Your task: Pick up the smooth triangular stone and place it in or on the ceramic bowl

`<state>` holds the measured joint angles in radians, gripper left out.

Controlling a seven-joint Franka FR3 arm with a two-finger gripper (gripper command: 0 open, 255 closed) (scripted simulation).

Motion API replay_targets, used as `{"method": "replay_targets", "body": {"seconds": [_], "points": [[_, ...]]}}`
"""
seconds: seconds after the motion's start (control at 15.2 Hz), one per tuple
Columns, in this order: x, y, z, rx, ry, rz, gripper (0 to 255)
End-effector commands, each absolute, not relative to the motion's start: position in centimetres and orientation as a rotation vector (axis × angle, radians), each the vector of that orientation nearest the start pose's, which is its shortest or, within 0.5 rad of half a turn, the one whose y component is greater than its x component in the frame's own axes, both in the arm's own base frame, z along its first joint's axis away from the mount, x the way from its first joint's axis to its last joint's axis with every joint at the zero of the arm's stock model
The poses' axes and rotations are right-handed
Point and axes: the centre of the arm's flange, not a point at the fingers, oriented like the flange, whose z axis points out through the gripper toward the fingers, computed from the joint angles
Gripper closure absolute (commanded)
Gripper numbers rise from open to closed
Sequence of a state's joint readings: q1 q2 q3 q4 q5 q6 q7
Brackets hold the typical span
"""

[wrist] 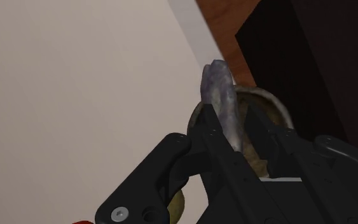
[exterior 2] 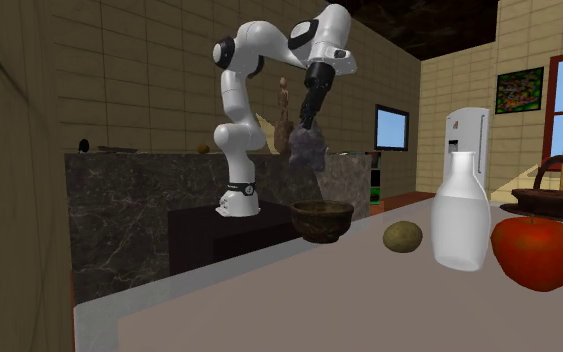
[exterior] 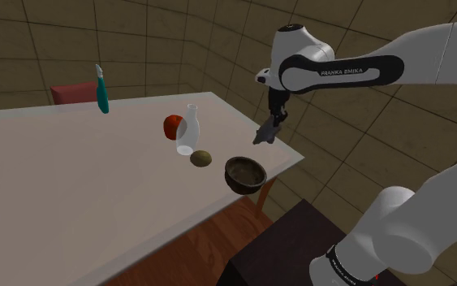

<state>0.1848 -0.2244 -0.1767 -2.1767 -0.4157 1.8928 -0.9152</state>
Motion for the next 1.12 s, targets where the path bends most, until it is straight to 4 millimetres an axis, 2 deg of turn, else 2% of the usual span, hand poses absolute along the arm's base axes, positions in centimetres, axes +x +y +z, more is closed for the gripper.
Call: {"method": "replay_targets", "body": {"seconds": [0.0,0.26,1.06], "points": [[47.6,-0.2,48.9,-2.933,-1.744,0.356,255],[46.4,4.7,49.5,-2.933,-1.744,0.356,255],[46.4,4.7,43.1,-2.933,-1.744,0.356,255]]}}
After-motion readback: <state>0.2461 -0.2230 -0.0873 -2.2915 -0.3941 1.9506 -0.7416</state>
